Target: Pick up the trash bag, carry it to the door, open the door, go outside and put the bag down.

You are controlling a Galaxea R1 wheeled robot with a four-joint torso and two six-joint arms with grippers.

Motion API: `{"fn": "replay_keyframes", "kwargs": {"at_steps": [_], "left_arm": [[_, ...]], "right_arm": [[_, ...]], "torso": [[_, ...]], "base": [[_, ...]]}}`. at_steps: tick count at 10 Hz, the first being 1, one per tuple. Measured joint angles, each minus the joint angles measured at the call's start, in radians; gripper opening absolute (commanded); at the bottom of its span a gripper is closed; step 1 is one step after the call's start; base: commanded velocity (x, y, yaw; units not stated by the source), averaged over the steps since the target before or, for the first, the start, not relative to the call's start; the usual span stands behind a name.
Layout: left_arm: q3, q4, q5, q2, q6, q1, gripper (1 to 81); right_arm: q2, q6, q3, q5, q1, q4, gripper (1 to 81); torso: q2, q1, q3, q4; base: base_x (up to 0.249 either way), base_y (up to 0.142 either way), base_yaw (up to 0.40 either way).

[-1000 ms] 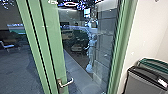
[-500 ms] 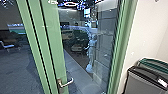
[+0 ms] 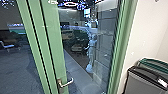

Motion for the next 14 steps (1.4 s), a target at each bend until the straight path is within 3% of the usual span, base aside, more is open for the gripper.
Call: {"fn": "replay_keyframes", "kwargs": {"at_steps": [6, 14], "left_arm": [[0.016, 0.001, 0.002, -0.013, 0.001, 0.001, 1.0], [0.200, 0.001, 0.000, -0.138, 0.001, 0.006, 1.0]], "right_arm": [[-0.006, -0.001, 0.000, 0.001, -0.002, -0.002, 81.1], [-0.084, -0.004, 0.151, -0.002, -0.010, -0.003, 81.1]], "torso": [[0.000, 0.000, 0.000, 0.000], [0.000, 0.000, 0.000, 0.000]], "base": [[0.000, 0.000, 0.316], [0.000, 0.000, 0.316]]}}
